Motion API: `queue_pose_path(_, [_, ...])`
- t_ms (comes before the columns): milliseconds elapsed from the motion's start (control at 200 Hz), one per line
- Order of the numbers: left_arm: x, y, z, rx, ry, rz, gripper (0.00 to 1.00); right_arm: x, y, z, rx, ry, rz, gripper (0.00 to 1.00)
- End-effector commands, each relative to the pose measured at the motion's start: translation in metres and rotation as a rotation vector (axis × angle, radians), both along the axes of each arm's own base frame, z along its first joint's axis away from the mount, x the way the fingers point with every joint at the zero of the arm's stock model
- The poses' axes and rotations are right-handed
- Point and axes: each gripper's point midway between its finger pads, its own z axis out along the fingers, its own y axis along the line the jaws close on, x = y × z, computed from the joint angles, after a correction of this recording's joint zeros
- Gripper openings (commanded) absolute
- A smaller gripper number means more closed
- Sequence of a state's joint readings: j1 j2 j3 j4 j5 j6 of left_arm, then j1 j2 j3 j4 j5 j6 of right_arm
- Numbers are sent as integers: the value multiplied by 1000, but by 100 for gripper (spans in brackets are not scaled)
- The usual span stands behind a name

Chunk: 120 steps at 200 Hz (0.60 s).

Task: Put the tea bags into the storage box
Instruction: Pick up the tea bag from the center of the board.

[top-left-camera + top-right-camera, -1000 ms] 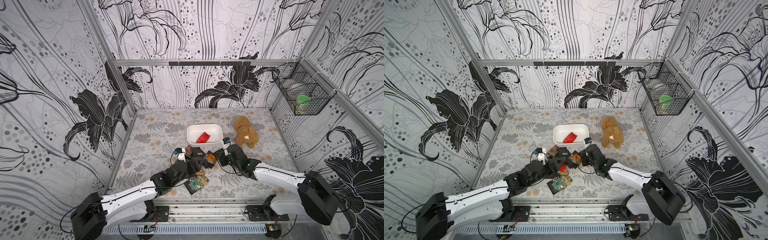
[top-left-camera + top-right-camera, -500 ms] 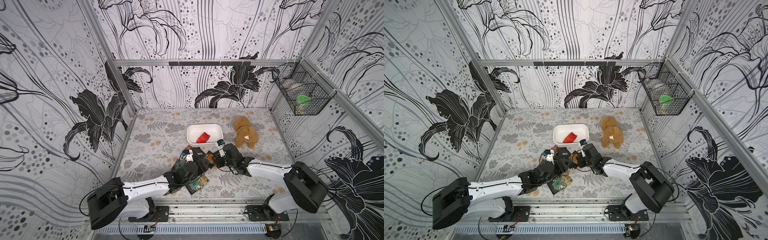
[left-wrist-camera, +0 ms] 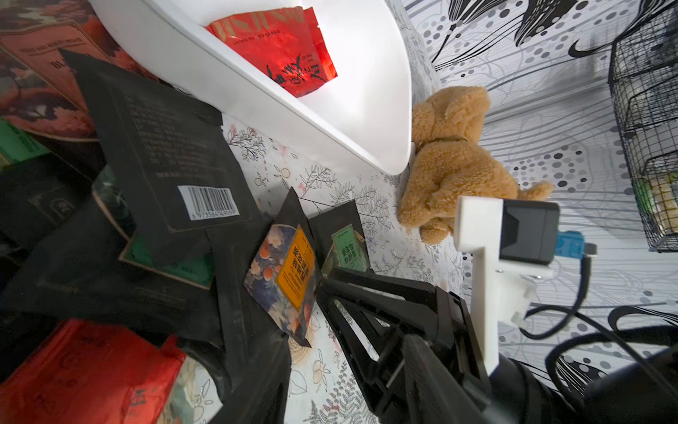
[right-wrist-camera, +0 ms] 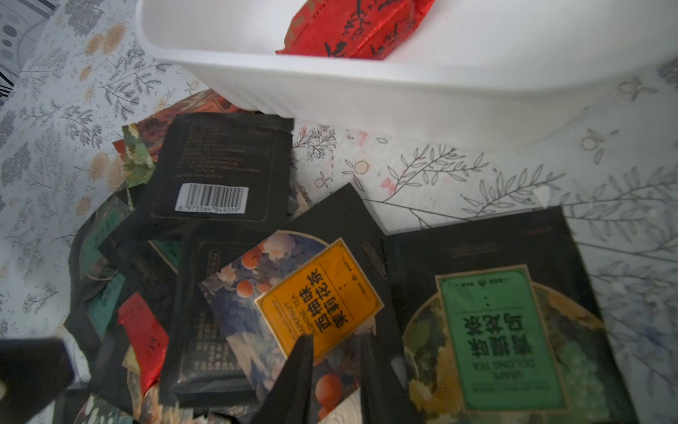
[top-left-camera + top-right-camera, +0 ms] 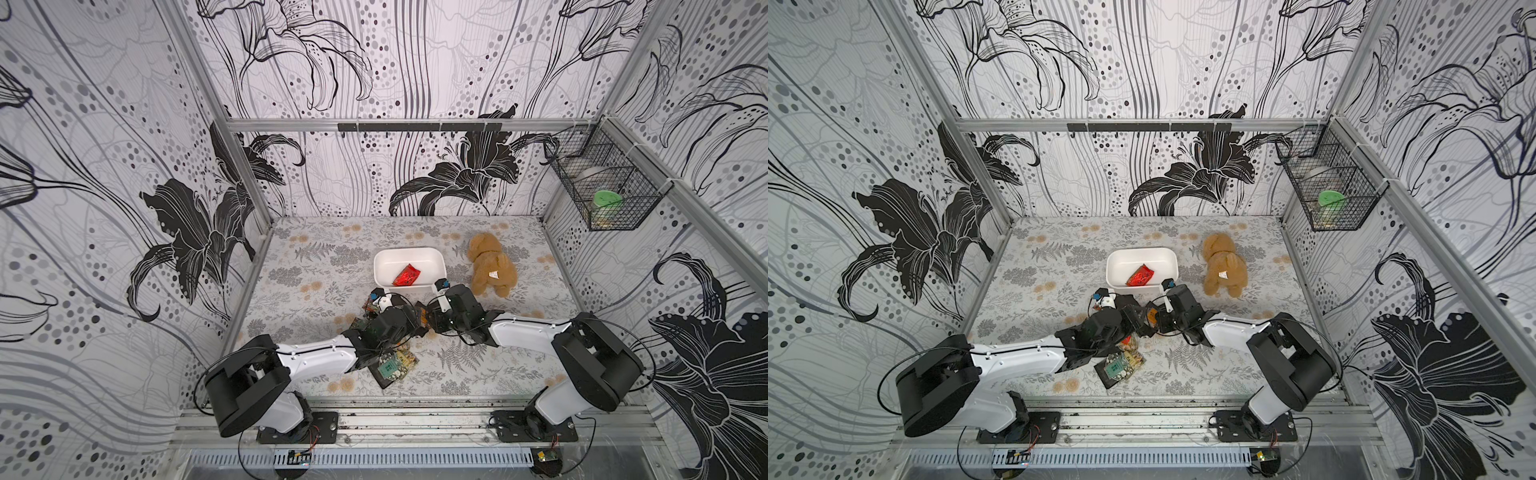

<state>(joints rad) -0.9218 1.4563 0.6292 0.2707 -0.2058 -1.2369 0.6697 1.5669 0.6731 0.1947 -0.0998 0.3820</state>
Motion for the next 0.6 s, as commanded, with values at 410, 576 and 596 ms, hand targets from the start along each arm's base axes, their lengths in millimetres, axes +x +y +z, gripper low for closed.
queue_pose_path(410, [15, -10, -25, 61, 44, -6, 53, 5, 5, -8, -12, 53, -12, 25])
queue_pose_path(576, [14, -4, -35, 82, 64, 11, 54, 5, 7, -11, -15, 63, -11, 25])
queue_pose_path(596, [14, -4, -36, 83, 66, 13, 54, 6, 6, -11, -15, 64, -11, 25])
